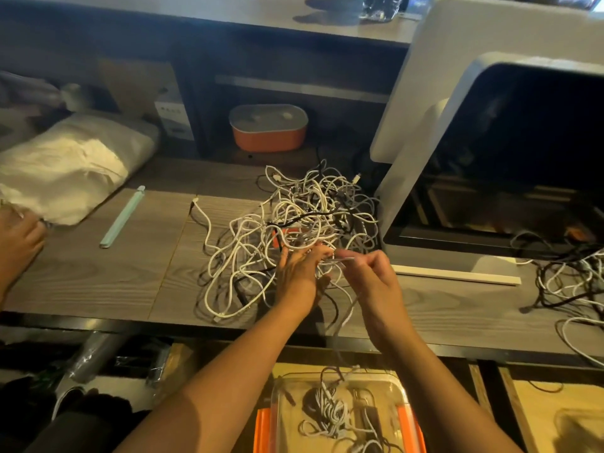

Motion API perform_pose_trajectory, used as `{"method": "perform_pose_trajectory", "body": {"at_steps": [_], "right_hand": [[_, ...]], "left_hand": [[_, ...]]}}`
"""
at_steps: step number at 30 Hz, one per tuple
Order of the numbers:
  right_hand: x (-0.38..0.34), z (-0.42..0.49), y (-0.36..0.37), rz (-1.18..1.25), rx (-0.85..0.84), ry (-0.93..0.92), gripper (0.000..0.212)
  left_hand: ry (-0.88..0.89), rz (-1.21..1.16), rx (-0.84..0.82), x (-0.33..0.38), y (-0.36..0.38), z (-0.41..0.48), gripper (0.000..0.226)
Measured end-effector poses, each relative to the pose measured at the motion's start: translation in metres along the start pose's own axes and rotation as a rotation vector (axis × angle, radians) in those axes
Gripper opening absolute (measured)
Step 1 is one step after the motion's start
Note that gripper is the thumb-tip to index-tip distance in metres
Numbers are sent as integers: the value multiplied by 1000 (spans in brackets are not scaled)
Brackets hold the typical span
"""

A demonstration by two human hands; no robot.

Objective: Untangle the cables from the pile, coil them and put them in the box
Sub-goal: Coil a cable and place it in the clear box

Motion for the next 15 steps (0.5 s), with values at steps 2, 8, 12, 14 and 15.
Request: {"method": "perform_pose_trajectory", "body": {"at_steps": [2,8,12,14,15], "right_hand": [[-8,-4,-3,287,97,59,17],[-17,3,-25,-557,105,32,12],[20,7,-23,-1182,-283,162,13],[14,9,-23,-906,-213,118,22],[6,10,-23,-790,-152,52,27]], "left_hand": [[96,79,3,5,3,4,28],[90,314,-153,20,5,4,43],[159,377,-224,25,12,1,55],[158,378,-236,24,12,0,65],[165,387,-245,23,13,-1,72]]}}
Point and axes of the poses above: each hand's wrist, its own z-axis towards the middle knuckle, its own y-axis out of the palm, x = y × z, the point moved 5 cm from there along z, towards the middle knuckle, and after that the axes turned 5 degrees about x, right-handed, at the moved point
